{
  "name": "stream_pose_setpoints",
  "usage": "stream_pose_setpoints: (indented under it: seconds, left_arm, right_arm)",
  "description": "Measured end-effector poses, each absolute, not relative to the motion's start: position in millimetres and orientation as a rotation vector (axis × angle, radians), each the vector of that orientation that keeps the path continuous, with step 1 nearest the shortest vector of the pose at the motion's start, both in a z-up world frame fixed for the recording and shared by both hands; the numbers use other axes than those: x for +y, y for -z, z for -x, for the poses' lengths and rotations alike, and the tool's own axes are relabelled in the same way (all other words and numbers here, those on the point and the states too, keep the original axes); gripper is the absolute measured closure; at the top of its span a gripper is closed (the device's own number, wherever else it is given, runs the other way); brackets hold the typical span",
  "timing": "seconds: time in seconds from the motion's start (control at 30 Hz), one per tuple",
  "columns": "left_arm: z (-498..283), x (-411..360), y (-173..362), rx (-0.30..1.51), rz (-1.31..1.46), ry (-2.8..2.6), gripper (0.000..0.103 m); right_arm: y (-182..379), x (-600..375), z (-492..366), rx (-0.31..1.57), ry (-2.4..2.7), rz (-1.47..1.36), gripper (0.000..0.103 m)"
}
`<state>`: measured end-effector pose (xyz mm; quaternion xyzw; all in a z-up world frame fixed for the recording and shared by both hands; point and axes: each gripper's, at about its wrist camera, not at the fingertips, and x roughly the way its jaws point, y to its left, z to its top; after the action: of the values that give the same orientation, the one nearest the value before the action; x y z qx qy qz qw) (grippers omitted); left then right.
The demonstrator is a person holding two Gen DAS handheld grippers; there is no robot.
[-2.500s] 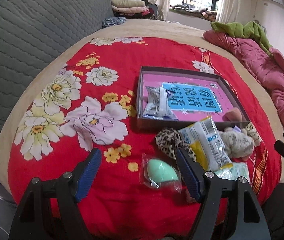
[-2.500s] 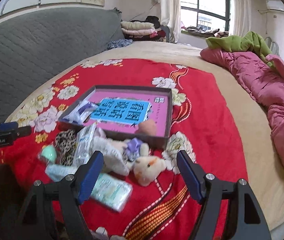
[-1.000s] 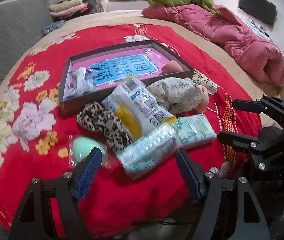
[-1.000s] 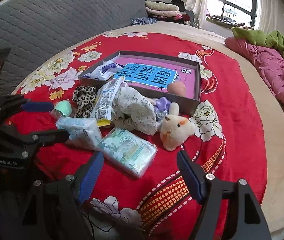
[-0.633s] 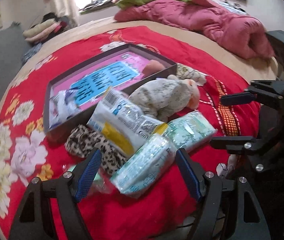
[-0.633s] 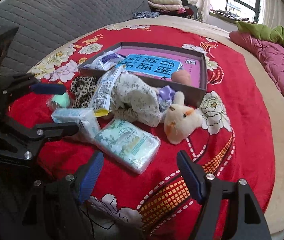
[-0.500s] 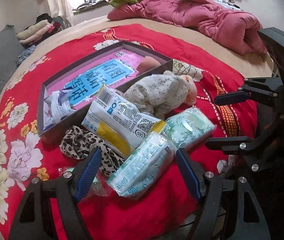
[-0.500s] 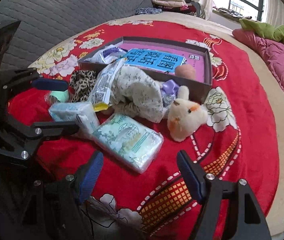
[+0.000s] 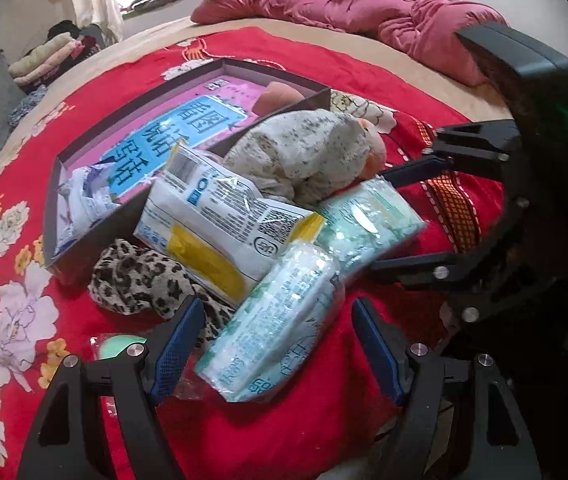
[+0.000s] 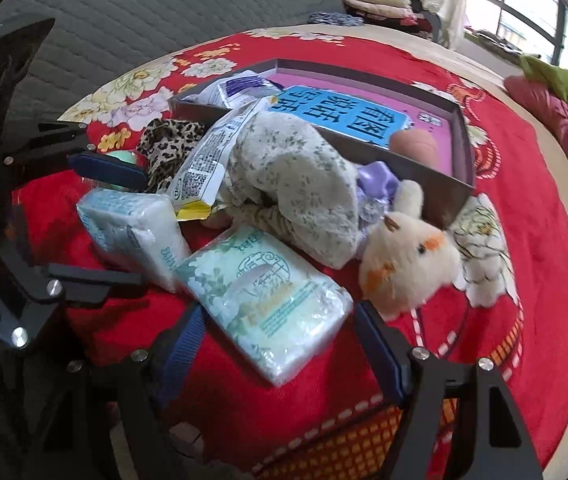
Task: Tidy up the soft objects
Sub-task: 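Grasp the long white-green tissue pack with the left tool while the right tool grasps the 'Flower' tissue pack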
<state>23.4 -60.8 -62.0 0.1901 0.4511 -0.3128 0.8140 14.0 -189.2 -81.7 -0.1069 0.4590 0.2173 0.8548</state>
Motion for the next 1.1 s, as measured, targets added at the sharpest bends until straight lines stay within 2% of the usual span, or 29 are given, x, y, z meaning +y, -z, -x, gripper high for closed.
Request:
stream_pose_setpoints:
  seconds: [0.33, 0.47, 0.7, 1.1]
  left_arm:
    - [-32, -53, 66, 1.006, -0.32, 0.696, 0.04]
    - [-35, -50, 66, 1.03, -0.28, 0.716, 0.054]
    - [-30, -51, 68, 1.052, -0.277, 0.731, 0.055]
    - [-29, -57, 74, 1.073, -0.297, 0.702, 0.055]
  right_arm:
    - [89, -189, -31, 0.967, -0.547, 0.19, 0.027]
    - [88, -190, -29, 0.965, -0.568, 0.181, 0.03]
    - [84, -193, -16, 0.984, -0.595, 0.177, 0.04]
    - [90, -179, -26, 0.965, -0.635, 0.215, 0.04]
